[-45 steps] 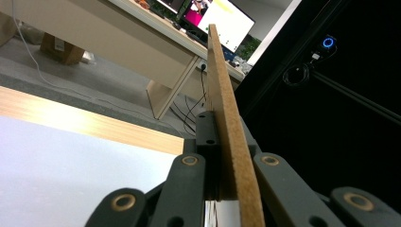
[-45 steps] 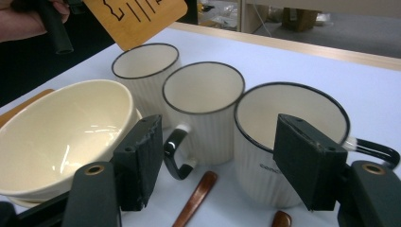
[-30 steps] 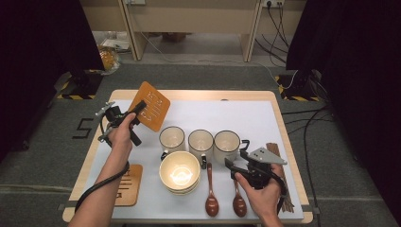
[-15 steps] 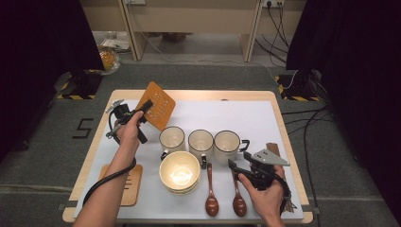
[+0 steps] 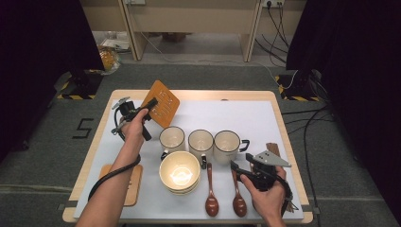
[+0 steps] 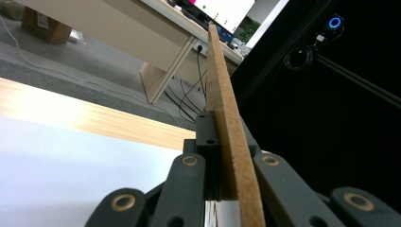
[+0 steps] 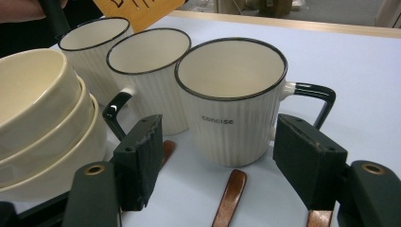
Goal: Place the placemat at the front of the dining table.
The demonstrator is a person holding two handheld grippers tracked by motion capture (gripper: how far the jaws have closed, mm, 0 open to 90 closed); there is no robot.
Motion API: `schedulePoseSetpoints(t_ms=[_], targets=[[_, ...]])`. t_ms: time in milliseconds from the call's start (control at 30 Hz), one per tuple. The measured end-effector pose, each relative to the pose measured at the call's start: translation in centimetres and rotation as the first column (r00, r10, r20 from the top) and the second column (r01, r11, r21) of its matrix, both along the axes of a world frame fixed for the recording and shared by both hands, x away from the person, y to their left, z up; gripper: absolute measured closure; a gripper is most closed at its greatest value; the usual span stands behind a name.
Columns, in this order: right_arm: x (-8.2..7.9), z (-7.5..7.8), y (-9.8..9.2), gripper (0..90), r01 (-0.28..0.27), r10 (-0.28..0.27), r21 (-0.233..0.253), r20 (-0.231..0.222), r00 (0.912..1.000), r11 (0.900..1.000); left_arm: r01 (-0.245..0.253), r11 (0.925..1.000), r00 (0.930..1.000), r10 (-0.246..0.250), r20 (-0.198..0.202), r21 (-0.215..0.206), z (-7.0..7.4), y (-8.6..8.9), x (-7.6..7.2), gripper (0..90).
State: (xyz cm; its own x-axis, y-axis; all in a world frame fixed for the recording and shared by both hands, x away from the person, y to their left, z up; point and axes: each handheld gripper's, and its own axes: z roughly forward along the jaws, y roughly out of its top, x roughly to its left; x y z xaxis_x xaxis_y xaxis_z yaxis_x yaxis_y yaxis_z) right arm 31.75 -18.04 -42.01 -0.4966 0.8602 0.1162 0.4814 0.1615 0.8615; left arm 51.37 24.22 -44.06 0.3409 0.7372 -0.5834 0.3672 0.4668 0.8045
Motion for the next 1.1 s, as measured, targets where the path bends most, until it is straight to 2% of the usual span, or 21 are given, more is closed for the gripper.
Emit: schedulePoseSetpoints(t_ms=[300,1100], targets=[[-0.1,0.1,0.0,34.1,-0.003,0.003,-0.003,0.0,1.0,1.0,0.009,1.0,1.0,-0.009,-0.005,-0.002,-0.2,-0.9,0.6,86.2],[0.0,-0.1,0.1,34.1,-0.01,0.01,-0.006,-0.003,0.9999,1.0,0.033,0.9994,0.9973,-0.033,-0.066,-0.014,-2.5,-2.6,1.9,86.1]])
